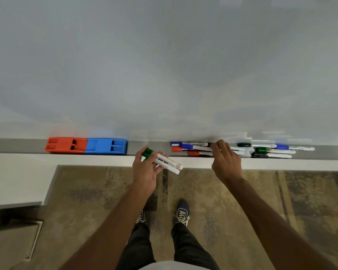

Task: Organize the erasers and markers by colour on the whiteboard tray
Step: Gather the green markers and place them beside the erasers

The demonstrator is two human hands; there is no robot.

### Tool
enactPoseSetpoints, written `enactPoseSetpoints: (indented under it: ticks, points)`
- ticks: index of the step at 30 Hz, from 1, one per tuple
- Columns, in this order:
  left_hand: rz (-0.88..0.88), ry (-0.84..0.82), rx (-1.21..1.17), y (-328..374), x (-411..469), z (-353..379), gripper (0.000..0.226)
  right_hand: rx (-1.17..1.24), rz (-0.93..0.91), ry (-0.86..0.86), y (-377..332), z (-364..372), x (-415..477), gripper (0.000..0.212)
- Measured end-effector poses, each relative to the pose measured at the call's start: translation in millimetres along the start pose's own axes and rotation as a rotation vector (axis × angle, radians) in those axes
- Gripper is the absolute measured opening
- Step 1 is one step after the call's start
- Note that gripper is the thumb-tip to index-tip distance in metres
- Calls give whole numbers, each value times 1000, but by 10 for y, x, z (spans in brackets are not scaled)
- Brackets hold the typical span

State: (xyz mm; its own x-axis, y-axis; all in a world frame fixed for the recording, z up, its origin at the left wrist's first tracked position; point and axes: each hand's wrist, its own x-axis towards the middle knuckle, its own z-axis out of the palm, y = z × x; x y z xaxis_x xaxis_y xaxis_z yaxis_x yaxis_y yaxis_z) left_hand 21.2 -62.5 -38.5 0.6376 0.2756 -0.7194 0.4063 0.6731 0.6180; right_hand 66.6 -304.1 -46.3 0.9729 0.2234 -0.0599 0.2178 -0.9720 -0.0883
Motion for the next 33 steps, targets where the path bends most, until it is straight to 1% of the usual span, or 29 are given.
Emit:
enactPoseSetpoints:
  ticks: [6,11,20,28,33]
  points:
    - [-3,11,-9,-168,-95,164,39,0,-23,-21,204,38,28,46]
    - [0,16,-11,-255,-187,263,40,7,-50,-21,257,65,48,41]
    - [-8,-24,62,-291,-287,409,39,7,-9,-53,272,60,18,35]
    - [-35,-80,149,-282,-307,546,39,78,72,50,256,-68,-132,31]
    - [-36,-114,170,-341,-412,773,38,87,120,117,454,-196,-271,32]
